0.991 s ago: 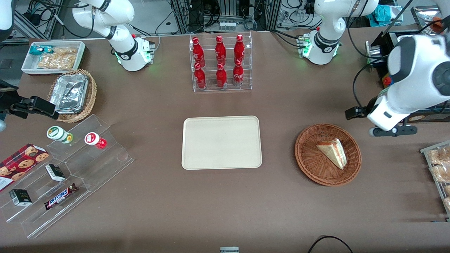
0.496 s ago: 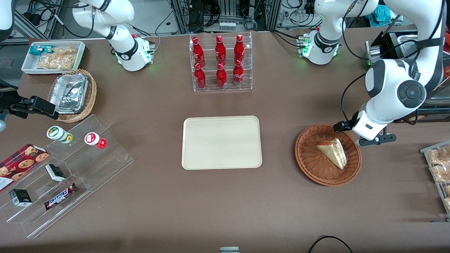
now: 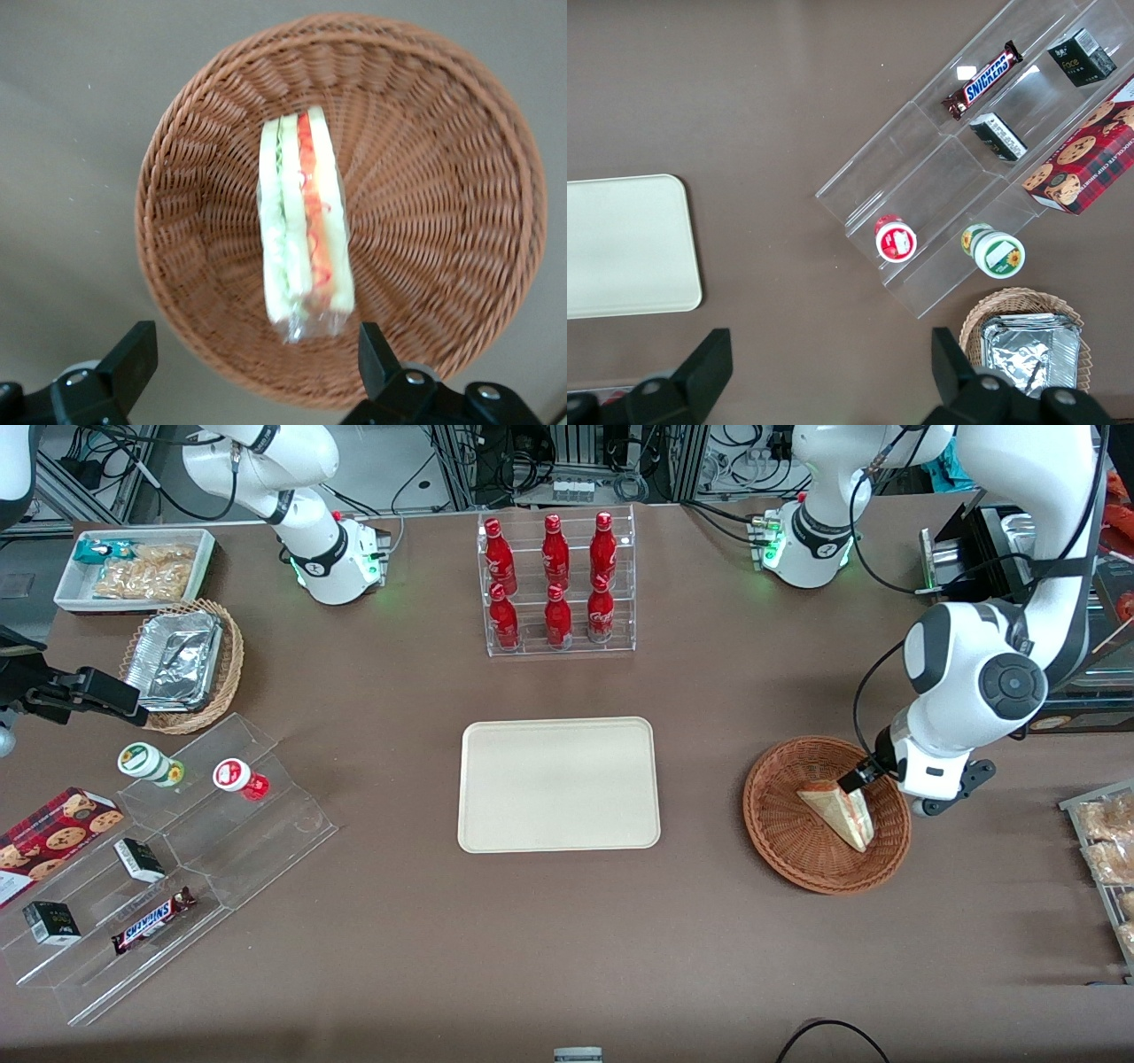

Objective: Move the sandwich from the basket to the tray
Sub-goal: 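Lower the left gripper and close it on the wrapped sandwich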

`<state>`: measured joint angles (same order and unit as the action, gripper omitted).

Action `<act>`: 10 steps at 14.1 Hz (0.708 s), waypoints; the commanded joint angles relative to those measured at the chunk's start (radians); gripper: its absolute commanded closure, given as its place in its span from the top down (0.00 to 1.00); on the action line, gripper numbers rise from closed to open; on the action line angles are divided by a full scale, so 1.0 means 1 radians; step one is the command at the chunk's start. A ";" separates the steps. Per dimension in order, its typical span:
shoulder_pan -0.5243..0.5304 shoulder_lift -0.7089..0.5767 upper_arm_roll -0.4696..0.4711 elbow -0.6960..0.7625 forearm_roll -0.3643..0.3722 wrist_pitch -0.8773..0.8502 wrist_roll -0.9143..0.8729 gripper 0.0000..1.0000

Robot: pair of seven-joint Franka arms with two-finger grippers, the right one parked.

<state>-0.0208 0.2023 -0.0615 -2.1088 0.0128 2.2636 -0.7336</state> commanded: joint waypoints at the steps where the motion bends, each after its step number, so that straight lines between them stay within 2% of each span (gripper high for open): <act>1: -0.004 0.055 -0.005 0.009 -0.002 0.095 -0.186 1.00; 3: -0.007 0.086 -0.008 0.015 -0.001 0.134 -0.295 1.00; 9: -0.007 0.149 -0.009 0.012 -0.001 0.140 -0.316 1.00; 10: -0.007 0.158 -0.009 0.015 -0.004 0.140 -0.317 0.91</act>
<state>-0.0229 0.3354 -0.0695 -2.1079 0.0124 2.3968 -1.0262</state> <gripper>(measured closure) 0.000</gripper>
